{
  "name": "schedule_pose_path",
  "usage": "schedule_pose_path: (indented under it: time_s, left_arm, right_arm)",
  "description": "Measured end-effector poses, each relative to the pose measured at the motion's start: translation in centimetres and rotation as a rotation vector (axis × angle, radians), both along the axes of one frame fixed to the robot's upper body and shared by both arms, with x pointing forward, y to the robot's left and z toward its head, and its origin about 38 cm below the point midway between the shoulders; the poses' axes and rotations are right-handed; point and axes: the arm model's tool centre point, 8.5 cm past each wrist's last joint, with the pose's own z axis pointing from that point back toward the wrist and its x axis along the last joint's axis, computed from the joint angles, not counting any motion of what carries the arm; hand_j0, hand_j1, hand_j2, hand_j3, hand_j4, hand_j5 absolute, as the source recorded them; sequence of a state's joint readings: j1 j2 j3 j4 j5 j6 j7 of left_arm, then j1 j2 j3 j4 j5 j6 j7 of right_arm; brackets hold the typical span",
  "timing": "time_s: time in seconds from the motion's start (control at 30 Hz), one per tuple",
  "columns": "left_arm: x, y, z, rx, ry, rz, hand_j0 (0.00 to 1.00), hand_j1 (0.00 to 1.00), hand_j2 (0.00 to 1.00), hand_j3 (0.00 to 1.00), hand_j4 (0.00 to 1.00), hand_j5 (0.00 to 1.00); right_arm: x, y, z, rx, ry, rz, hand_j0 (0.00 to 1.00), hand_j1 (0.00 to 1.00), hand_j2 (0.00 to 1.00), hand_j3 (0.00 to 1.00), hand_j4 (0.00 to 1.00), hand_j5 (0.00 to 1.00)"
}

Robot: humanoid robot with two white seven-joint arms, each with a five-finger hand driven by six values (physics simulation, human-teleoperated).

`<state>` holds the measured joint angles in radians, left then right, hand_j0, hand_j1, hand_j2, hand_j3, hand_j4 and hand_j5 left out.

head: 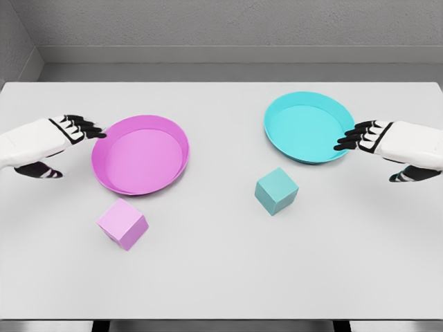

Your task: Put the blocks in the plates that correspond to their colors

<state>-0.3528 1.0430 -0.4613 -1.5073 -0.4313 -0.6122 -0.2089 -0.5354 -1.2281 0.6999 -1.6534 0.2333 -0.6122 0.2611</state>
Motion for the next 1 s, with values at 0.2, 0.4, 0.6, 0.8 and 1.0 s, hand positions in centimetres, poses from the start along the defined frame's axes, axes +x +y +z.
schedule_pose_path:
  time_s: [0.2, 0.4, 0.6, 0.8, 1.0]
  left_arm:
    - [-1.1, 1.2, 1.0, 0.065, 0.009, -0.006, 1.0, 1.0, 1.0, 1.0, 1.0, 1.0]
    - [-2.1, 0.4, 0.1, 0.08, 0.039, -0.04, 1.0, 1.0, 1.0, 1.0, 1.0, 1.0]
    - [-2.6, -1.3, 0.1, 0.077, 0.041, -0.09, 1.0, 1.0, 1.0, 1.0, 1.0, 1.0]
    - [-3.5, -3.1, -0.5, 0.071, 0.059, -0.144, 1.0, 1.0, 1.0, 1.0, 1.0, 1.0]
    - [-5.1, -4.2, -1.2, 0.071, 0.087, -0.193, 1.0, 1.0, 1.0, 1.0, 1.0, 1.0]
  right_arm:
    - [-0.1, 0.0, -0.1, -0.002, 0.003, 0.001, 1.0, 1.0, 1.0, 1.0, 1.0, 1.0]
    - [-0.3, 2.8, -0.6, 0.005, -0.021, 0.078, 1.0, 1.0, 1.0, 1.0, 1.0, 1.0]
    - [-0.5, 6.7, -1.4, 0.029, -0.021, 0.173, 1.0, 1.0, 1.0, 1.0, 1.0, 1.0]
    - [0.0, 8.8, -0.6, 0.046, -0.059, 0.222, 1.0, 1.0, 1.0, 1.0, 1.0, 1.0]
    - [0.1, 10.3, -1.4, 0.017, -0.054, 0.256, 1.0, 1.0, 1.0, 1.0, 1.0, 1.0]
